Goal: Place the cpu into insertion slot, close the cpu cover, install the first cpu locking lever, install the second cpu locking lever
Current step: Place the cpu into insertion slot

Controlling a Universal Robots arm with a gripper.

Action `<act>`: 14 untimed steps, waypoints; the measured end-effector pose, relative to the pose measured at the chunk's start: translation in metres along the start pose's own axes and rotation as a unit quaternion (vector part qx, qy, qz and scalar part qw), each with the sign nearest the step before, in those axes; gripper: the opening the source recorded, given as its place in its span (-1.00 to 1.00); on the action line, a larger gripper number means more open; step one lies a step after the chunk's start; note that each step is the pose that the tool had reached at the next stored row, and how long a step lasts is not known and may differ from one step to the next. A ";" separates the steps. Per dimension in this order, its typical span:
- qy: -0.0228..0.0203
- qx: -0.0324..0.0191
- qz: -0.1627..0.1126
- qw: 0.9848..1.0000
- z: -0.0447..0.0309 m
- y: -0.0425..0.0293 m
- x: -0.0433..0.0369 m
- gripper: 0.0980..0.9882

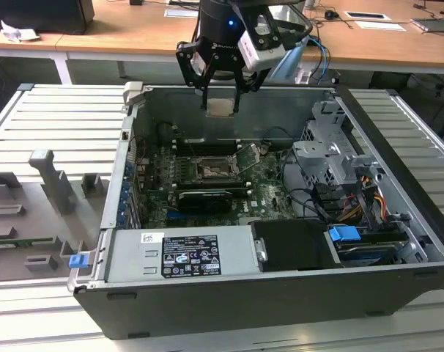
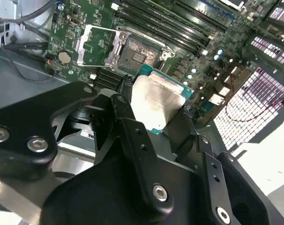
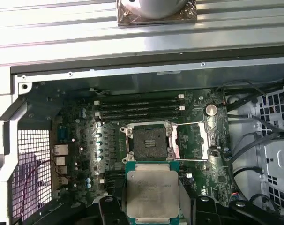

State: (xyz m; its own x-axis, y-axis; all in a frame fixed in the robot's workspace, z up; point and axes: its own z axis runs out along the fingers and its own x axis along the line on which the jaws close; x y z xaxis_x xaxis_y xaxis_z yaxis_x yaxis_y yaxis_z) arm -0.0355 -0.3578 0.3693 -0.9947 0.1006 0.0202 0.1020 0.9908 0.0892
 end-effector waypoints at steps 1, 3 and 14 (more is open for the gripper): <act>-0.001 0.000 0.011 1.000 0.0003 0.0000 0.0000 0.00; -0.003 -0.001 0.030 1.000 0.0008 -0.0001 0.0000 0.00; -0.011 -0.002 0.119 0.993 0.0032 -0.0002 -0.0001 0.00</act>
State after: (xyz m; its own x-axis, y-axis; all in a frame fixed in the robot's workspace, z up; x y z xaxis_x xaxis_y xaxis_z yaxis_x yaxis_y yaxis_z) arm -0.0354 -0.3578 0.3661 -0.9427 0.3330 0.0200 0.3334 0.9386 0.0890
